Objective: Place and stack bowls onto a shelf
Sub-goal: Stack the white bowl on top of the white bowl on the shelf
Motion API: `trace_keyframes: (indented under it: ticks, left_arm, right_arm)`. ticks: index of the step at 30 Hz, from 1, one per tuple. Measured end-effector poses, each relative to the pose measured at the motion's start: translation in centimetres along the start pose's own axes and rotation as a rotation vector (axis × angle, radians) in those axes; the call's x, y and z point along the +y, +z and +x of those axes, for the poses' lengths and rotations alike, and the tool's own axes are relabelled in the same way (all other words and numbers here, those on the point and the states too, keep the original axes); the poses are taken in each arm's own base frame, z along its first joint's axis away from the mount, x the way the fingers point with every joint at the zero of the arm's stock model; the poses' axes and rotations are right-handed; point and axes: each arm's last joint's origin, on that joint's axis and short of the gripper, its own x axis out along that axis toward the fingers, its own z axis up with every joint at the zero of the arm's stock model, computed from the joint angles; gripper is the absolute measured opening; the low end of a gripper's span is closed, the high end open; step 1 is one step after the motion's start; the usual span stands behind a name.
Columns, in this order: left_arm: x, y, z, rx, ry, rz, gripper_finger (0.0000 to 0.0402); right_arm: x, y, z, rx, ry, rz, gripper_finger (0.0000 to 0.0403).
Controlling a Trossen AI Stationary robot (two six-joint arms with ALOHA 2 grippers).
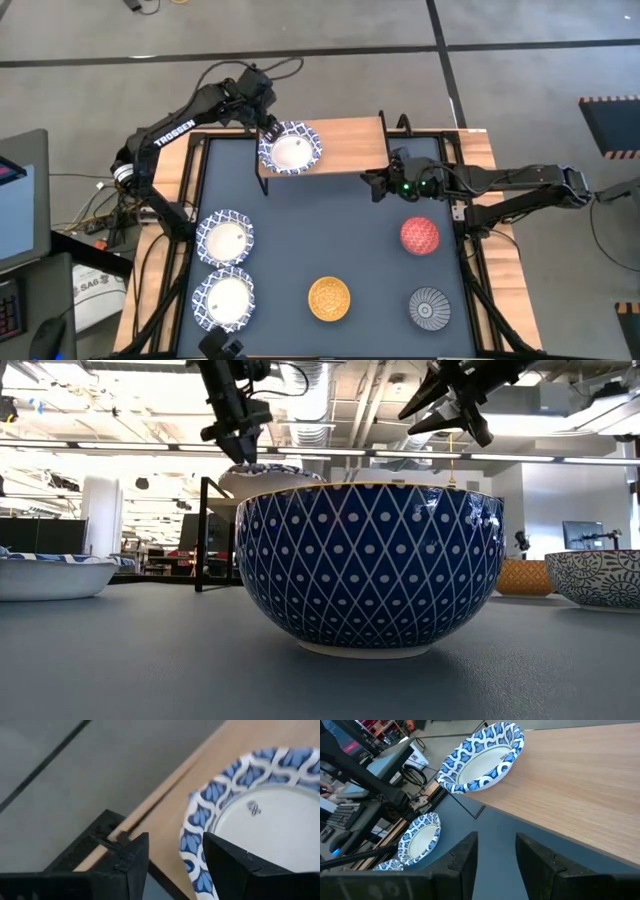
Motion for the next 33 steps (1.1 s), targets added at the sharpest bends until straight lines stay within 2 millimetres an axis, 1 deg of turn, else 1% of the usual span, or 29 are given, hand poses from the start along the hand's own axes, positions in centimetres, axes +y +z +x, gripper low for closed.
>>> trace_keyframes:
  ticks: [6,11,15,19,22,24,27,30,33]
  left_arm:
    - [-2.3,-0.9,0.9,0.013,-0.062,0.072,0.0169]
    - [-4.0,-1.0,0.9,-0.019,-0.113,0.178,0.0169]
    - [-4.6,-1.0,0.8,-0.031,-0.127,0.174,0.0169]
    - [-4.6,-1.0,0.3,-0.039,-0.129,0.155,0.0168]
    - [-4.3,-1.0,-0.7,-0.063,-0.131,0.125,0.0168]
    - [-4.0,-1.1,-1.7,-0.088,-0.134,0.103,0.0168]
    - [-3.3,-1.3,-3.9,-0.141,-0.139,0.059,0.0168]
    - [-2.7,-1.8,-6.4,-0.198,-0.153,-0.011,0.0168]
    - [-2.9,-2.4,-8.7,-0.25,-0.19,-0.048,0.0168]
  right_arm:
    - [0.2,-0.1,-0.1,0.006,0.017,0.018,0.0157]
    - [0.4,-0.3,-0.2,0.02,0.034,0.02,0.0157]
    - [0.7,-0.6,-0.3,0.031,0.047,0.021,0.0157]
    - [0.9,-0.8,-0.4,0.039,0.056,0.015,0.0157]
    - [0.7,-1.0,-0.3,0.053,0.038,-0.001,0.0157]
    - [0.5,-1.3,0.0,0.083,0.009,-0.001,0.0157]
    - [0.5,-1.9,0.9,0.137,0.013,-0.001,0.0157]
    - [0.9,-2.5,1.8,0.17,0.049,-0.003,0.0157]
    - [1.5,-3.2,3.0,0.18,0.087,-0.028,0.0157]
